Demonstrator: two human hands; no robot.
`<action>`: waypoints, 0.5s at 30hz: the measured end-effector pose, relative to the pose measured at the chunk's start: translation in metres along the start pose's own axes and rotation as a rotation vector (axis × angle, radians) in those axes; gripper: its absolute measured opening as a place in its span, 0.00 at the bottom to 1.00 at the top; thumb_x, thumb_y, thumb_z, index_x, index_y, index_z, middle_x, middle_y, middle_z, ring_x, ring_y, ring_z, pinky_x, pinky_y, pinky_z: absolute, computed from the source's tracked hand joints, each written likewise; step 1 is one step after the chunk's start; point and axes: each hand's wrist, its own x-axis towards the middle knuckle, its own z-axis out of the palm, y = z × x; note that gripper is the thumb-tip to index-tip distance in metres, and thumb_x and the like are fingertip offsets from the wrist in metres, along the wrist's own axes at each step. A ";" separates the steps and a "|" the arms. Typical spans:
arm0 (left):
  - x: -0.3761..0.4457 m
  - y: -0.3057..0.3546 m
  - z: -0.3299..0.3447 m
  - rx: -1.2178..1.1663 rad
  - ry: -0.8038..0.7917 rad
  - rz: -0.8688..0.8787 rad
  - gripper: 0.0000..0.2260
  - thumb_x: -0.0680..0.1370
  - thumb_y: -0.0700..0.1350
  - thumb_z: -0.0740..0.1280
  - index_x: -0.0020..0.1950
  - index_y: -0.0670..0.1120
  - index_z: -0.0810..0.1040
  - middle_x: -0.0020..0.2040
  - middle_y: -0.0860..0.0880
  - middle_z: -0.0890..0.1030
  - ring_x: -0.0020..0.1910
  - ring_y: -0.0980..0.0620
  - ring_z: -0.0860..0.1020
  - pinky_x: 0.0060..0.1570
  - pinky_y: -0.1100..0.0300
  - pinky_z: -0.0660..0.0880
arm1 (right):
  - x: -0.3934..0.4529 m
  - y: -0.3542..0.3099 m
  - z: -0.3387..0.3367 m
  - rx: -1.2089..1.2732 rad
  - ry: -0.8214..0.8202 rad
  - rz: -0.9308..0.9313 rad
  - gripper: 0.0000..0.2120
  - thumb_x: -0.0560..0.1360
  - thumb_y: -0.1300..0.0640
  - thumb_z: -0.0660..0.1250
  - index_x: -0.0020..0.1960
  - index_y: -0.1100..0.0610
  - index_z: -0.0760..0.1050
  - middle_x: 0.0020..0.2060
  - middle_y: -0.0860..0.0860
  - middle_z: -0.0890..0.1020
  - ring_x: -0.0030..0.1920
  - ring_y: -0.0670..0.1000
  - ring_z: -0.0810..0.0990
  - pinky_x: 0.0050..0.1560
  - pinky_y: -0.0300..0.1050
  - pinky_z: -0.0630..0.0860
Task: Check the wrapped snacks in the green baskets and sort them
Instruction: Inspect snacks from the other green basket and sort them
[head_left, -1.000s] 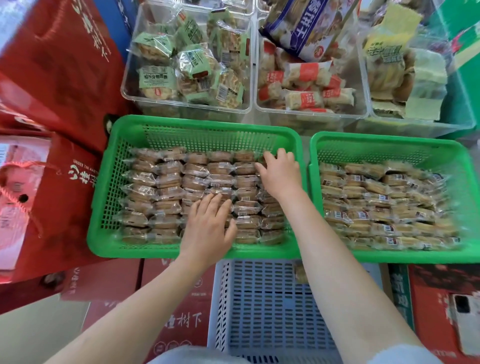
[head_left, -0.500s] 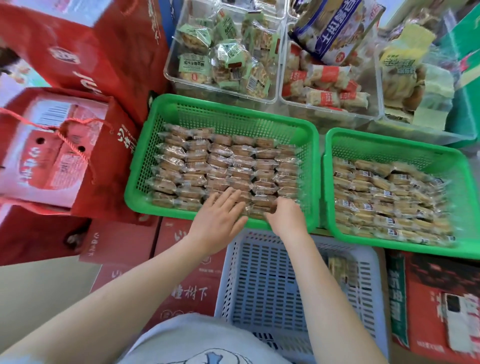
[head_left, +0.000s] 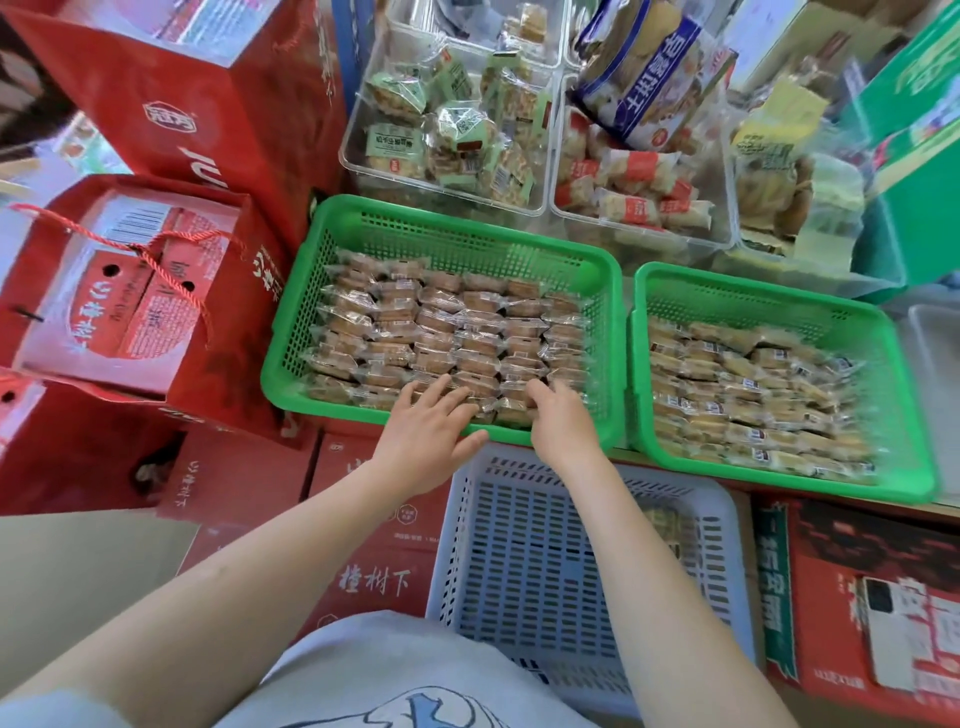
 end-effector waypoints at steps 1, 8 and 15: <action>0.001 0.000 -0.001 -0.001 -0.004 0.000 0.29 0.83 0.65 0.46 0.79 0.53 0.65 0.81 0.52 0.60 0.82 0.50 0.49 0.78 0.43 0.46 | -0.002 0.000 -0.001 0.017 -0.002 -0.012 0.16 0.76 0.73 0.55 0.57 0.58 0.70 0.55 0.58 0.72 0.58 0.62 0.73 0.49 0.54 0.75; 0.002 0.002 -0.005 -0.004 -0.041 -0.019 0.29 0.83 0.66 0.46 0.78 0.53 0.66 0.82 0.52 0.60 0.82 0.49 0.49 0.77 0.42 0.45 | -0.014 0.007 -0.021 0.239 -0.073 -0.003 0.05 0.84 0.60 0.57 0.56 0.54 0.70 0.56 0.53 0.71 0.51 0.56 0.74 0.50 0.48 0.69; -0.005 0.007 -0.033 -0.406 -0.048 -0.072 0.32 0.79 0.67 0.61 0.78 0.53 0.66 0.78 0.54 0.65 0.79 0.52 0.60 0.77 0.46 0.57 | -0.056 0.006 -0.047 0.587 0.223 -0.019 0.02 0.83 0.59 0.62 0.52 0.54 0.72 0.45 0.46 0.77 0.45 0.43 0.75 0.41 0.32 0.69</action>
